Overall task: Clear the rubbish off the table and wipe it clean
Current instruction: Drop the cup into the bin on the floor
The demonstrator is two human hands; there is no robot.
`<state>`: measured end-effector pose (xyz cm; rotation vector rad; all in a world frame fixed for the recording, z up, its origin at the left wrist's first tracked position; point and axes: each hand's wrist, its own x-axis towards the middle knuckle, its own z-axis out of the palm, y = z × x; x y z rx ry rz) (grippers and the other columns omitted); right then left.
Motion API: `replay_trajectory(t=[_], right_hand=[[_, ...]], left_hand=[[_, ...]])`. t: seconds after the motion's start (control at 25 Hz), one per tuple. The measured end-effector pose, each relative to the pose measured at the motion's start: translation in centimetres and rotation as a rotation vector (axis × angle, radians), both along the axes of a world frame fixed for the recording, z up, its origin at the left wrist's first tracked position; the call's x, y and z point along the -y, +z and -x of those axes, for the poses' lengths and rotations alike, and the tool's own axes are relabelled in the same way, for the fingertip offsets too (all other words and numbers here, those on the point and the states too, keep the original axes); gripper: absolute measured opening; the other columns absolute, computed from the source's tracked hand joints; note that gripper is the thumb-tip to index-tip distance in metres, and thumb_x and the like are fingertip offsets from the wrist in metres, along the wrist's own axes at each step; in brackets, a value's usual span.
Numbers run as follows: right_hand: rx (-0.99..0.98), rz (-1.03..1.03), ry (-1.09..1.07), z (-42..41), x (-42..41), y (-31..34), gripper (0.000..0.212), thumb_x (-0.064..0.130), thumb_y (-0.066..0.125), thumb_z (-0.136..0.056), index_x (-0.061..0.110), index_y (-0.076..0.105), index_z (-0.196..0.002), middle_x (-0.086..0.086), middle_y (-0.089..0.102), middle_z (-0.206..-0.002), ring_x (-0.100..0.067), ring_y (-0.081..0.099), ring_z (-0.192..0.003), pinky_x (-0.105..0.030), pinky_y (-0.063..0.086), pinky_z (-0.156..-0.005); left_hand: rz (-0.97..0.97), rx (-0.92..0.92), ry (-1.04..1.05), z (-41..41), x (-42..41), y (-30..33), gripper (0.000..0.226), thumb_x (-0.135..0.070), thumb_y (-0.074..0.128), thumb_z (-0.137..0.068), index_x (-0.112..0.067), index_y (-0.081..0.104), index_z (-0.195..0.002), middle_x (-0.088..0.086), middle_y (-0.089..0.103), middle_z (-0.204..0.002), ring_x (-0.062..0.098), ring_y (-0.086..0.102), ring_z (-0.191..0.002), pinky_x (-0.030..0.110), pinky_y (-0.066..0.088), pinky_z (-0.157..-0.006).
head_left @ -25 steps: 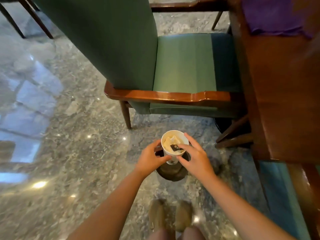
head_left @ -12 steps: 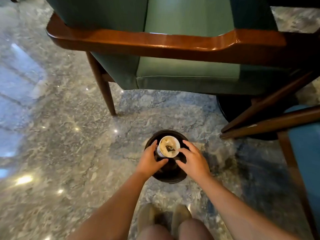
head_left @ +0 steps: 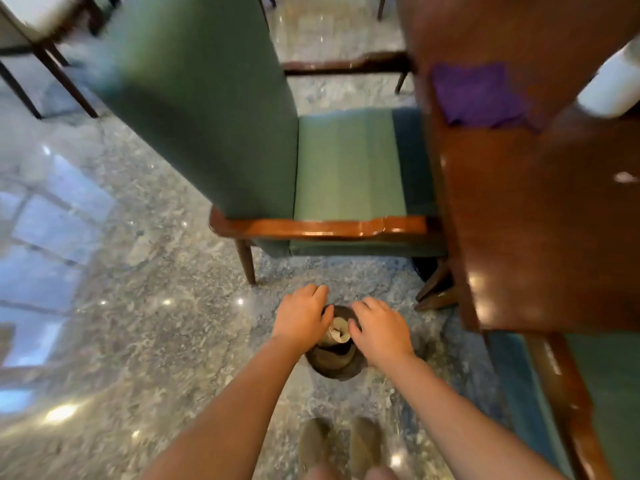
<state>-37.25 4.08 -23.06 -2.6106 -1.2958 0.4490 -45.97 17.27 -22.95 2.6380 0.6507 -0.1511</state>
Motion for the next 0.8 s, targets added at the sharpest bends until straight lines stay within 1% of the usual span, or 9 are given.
replay_trajectory(t=[0.12, 0.2, 0.28, 0.36, 0.48, 0.56, 0.68, 0.8], right_hand=[[0.086, -0.131, -0.012, -0.6, 0.5, 12.5, 0.025, 0.026, 0.052, -0.087, 0.014, 0.06, -0.107, -0.005, 0.062, -0.105, -0.025, 0.057, -0.1, -0.039, 0.047, -0.08], [0.187, -0.208, -0.06, -2.7, 1.5, 19.2, 0.025, 0.025, 0.056, -0.083, 0.013, 0.062, -0.104, -0.005, 0.064, -0.102, -0.027, 0.059, -0.097, -0.04, 0.048, -0.077], [0.266, -0.217, -0.132, -5.3, 3.2, 24.4, 0.029, 0.028, 0.053, -0.084, 0.014, 0.061, -0.107, -0.005, 0.063, -0.106, -0.027, 0.057, -0.1, -0.04, 0.047, -0.08], [0.326, -0.202, -0.198, -7.8, 4.9, 27.9, 0.033, 0.031, 0.049, -0.085, 0.015, 0.059, -0.112, -0.005, 0.062, -0.11, -0.027, 0.055, -0.103, -0.04, 0.046, -0.082], [0.402, -0.193, -0.28, -11.1, 7.8, 30.9, 0.033, 0.034, 0.048, -0.086, 0.015, 0.06, -0.111, -0.006, 0.062, -0.11, -0.027, 0.055, -0.102, -0.041, 0.046, -0.082], [0.42, -0.172, -0.33, -13.4, 9.8, 31.3, 0.033, 0.034, 0.049, -0.086, 0.015, 0.06, -0.11, -0.006, 0.062, -0.11, -0.027, 0.055, -0.102, -0.041, 0.045, -0.082], [0.425, -0.152, -0.386, -17.8, 13.2, 30.6, 0.033, 0.034, 0.049, -0.086, 0.016, 0.059, -0.111, -0.006, 0.061, -0.111, -0.027, 0.054, -0.103, -0.041, 0.042, -0.083], [0.423, -0.148, -0.403, -22.7, 16.1, 29.5, 0.033, 0.033, 0.049, -0.085, 0.016, 0.058, -0.112, -0.005, 0.061, -0.111, -0.026, 0.054, -0.104, -0.041, 0.043, -0.084]], left_hand=[[-0.045, 0.113, -0.036, -1.4, -0.1, 11.7, 0.032, -0.031, 0.047, -0.094, -0.012, 0.053, -0.118, 0.007, 0.059, -0.112, 0.026, 0.056, -0.101, 0.04, 0.047, -0.082], [-0.088, 0.226, -0.085, -3.7, 0.4, 18.0, 0.031, -0.031, 0.049, -0.093, -0.012, 0.054, -0.116, 0.008, 0.061, -0.108, 0.028, 0.057, -0.098, 0.041, 0.047, -0.079], [-0.118, 0.307, -0.158, -6.7, 2.0, 23.0, 0.032, -0.03, 0.049, -0.092, -0.011, 0.054, -0.118, 0.011, 0.061, -0.107, 0.032, 0.058, -0.097, 0.042, 0.047, -0.078], [-0.127, 0.377, -0.231, -9.7, 4.2, 26.6, 0.034, -0.03, 0.049, -0.092, -0.01, 0.053, -0.12, 0.012, 0.06, -0.109, 0.032, 0.057, -0.098, 0.043, 0.046, -0.079], [-0.154, 0.462, -0.309, -14.3, 7.4, 30.0, 0.03, -0.031, 0.05, -0.091, -0.011, 0.054, -0.114, 0.01, 0.061, -0.108, 0.031, 0.057, -0.096, 0.041, 0.047, -0.077], [-0.186, 0.479, -0.339, -17.3, 8.9, 30.8, 0.028, -0.031, 0.049, -0.091, -0.012, 0.054, -0.112, 0.009, 0.061, -0.105, 0.03, 0.058, -0.095, 0.04, 0.045, -0.075], [-0.247, 0.468, -0.363, -22.2, 11.1, 30.5, 0.032, -0.032, 0.047, -0.092, -0.013, 0.053, -0.116, 0.008, 0.061, -0.106, 0.029, 0.058, -0.096, 0.041, 0.046, -0.076], [-0.271, 0.443, -0.362, -26.8, 13.5, 29.2, 0.035, -0.032, 0.047, -0.092, -0.012, 0.053, -0.12, 0.009, 0.061, -0.111, 0.03, 0.057, -0.099, 0.042, 0.043, -0.079]])
